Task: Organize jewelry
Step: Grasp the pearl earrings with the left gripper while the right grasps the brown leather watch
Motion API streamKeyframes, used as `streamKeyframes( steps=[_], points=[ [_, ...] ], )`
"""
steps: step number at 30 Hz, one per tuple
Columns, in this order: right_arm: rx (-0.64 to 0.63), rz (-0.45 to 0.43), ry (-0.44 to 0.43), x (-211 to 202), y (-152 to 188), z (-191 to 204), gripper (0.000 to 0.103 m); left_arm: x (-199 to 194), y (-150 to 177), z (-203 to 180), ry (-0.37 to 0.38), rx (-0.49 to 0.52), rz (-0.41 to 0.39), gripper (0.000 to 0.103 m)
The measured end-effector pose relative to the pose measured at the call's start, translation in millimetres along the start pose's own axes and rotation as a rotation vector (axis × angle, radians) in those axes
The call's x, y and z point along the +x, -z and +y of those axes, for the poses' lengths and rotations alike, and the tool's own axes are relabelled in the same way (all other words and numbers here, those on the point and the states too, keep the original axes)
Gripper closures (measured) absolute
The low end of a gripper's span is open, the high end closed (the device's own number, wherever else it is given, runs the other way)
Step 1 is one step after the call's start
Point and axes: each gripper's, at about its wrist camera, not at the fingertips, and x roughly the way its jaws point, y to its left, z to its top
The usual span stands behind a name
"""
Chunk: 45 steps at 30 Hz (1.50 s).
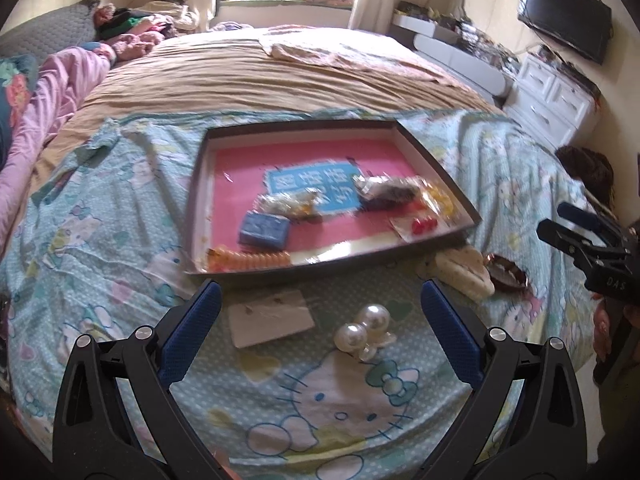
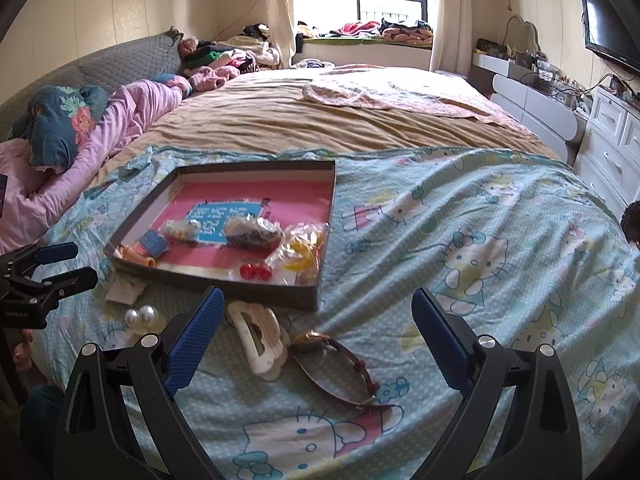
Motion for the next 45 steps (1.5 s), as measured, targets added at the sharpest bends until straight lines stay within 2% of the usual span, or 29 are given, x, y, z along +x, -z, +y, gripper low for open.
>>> streamKeyframes(
  steps=[7,15,18,23,30,34,37,42,43,45],
  points=[
    [-0.004,0.038,0.004,6,14,-11,0.009,16,15,-21,0.023,0.040,0.062,0.010],
    [-0.015,0.090,0.021,16,32,-24,0.009,35,34,-44,0.009,0.110,0.131,0.010],
    [-0.034,0.115,0.038,24,40,-27,0.009,40,39,-44,-0.010,0.091,0.137,0.010],
    [-0.032,0.158,0.036,41,52,-35,0.009,48,43,-36,0.019,0.000,0.151,0.010],
    [-0.052,0.185,0.024,61,55,-35,0.009,52,41,-31,0.018,-0.047,0.140,0.011],
    [-0.082,0.194,0.018,71,55,-28,0.009,57,41,-28,0.015,-0.066,0.144,0.019],
    [-0.109,0.201,0.024,79,55,-24,0.010,61,39,-29,0.008,-0.077,0.140,0.020],
    [-0.135,0.188,-0.008,82,54,-17,0.030,66,36,-32,-0.001,-0.091,0.131,0.026],
    [-0.136,0.186,-0.011,81,55,-16,0.031,68,35,-33,-0.002,-0.094,0.131,0.027],
    [-0.134,0.181,-0.027,80,56,-15,0.044,71,34,-36,-0.017,-0.093,0.125,0.028]
  ],
)
